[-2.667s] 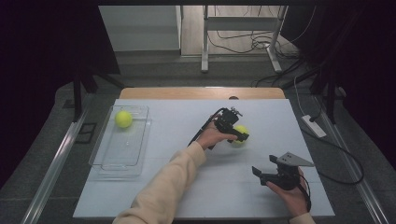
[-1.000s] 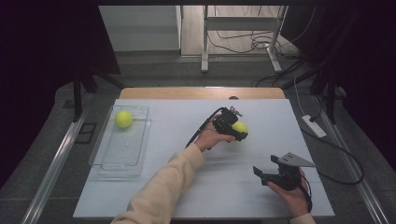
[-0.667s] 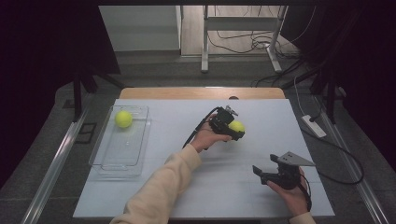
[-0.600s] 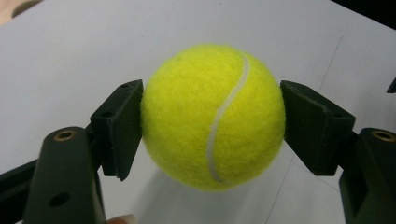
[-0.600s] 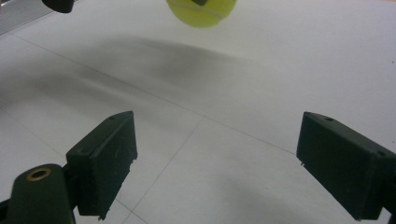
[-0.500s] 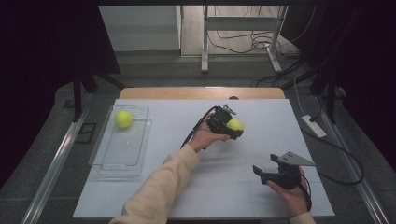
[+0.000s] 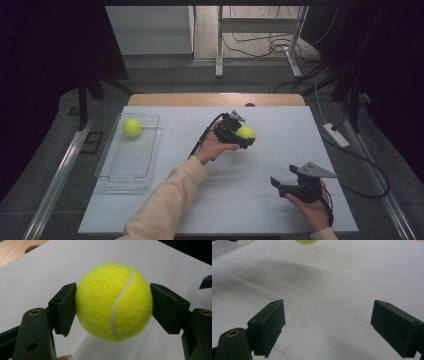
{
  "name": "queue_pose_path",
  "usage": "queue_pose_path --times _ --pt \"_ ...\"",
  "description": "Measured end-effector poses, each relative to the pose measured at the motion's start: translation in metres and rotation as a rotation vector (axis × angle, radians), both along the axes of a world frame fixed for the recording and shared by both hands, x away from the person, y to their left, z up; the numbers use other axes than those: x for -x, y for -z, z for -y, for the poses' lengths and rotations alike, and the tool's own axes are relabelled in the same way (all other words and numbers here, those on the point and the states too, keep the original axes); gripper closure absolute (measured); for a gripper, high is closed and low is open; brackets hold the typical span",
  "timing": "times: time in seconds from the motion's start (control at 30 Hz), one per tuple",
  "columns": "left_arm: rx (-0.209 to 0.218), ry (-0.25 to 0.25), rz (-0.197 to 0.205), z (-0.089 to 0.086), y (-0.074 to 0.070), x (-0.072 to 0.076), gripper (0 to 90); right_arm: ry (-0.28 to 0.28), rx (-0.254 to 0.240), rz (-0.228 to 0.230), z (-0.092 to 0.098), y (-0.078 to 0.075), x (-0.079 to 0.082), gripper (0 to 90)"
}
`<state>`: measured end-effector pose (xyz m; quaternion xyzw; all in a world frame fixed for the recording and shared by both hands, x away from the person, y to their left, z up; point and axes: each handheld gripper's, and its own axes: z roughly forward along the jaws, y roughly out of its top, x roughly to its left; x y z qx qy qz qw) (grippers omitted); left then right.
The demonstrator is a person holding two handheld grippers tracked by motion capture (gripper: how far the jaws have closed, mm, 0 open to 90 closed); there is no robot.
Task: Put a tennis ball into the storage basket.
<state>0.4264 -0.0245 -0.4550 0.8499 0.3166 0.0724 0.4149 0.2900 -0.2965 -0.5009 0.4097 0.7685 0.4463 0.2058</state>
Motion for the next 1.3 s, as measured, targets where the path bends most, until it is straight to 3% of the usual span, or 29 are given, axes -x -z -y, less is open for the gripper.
queue_pose_path --times 0.8,1.3 --pt "0.061 0.006 0.057 -0.023 -0.012 0.018 27.1 0.005 0.002 0.001 0.001 0.000 -0.001 12.4" --pt "0.076 0.000 0.080 -0.036 -0.017 0.024 27.1 0.003 0.005 -0.003 0.000 0.001 -0.001 12.4"
